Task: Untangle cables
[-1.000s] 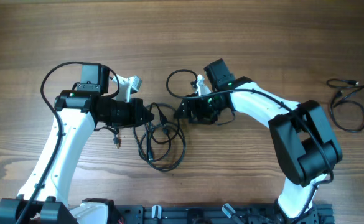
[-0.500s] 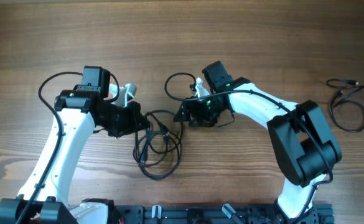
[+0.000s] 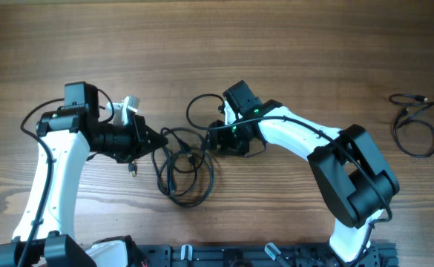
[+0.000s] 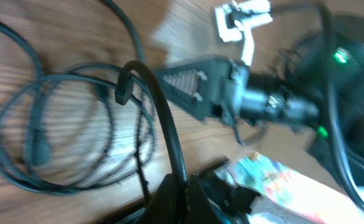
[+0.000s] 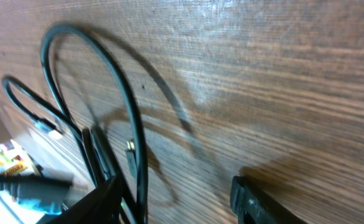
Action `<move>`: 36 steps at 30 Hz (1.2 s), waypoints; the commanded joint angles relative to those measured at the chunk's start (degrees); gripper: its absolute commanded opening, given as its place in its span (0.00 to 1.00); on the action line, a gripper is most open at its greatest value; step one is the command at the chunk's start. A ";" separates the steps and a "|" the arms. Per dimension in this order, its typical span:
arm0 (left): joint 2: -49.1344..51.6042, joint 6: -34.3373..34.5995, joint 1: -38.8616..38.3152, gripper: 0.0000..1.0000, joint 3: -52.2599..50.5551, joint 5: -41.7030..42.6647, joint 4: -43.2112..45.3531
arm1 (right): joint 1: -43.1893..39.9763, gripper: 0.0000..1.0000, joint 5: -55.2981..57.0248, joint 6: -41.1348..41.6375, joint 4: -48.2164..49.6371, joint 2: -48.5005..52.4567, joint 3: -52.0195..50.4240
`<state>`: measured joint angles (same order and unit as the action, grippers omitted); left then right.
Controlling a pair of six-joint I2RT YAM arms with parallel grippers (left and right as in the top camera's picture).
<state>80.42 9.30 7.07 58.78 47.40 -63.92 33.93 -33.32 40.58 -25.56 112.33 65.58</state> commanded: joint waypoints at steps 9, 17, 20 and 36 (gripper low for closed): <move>-0.61 -10.64 1.84 0.04 0.07 12.81 -2.14 | -0.07 0.56 -5.84 10.93 6.47 0.72 -0.48; -0.61 -13.05 1.84 0.04 0.07 12.81 -2.19 | 2.21 0.48 -3.56 10.56 7.34 0.72 -0.48; -0.61 -13.42 1.84 0.04 0.07 12.81 -2.21 | 3.08 0.45 -3.54 10.71 8.33 0.72 -0.48; -0.61 -15.13 1.84 0.04 0.07 12.79 -2.36 | 4.09 0.04 8.94 17.09 16.48 0.72 -0.48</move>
<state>80.42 -4.27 8.43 58.78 58.46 -66.22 38.11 -26.15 58.08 -9.39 112.36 65.17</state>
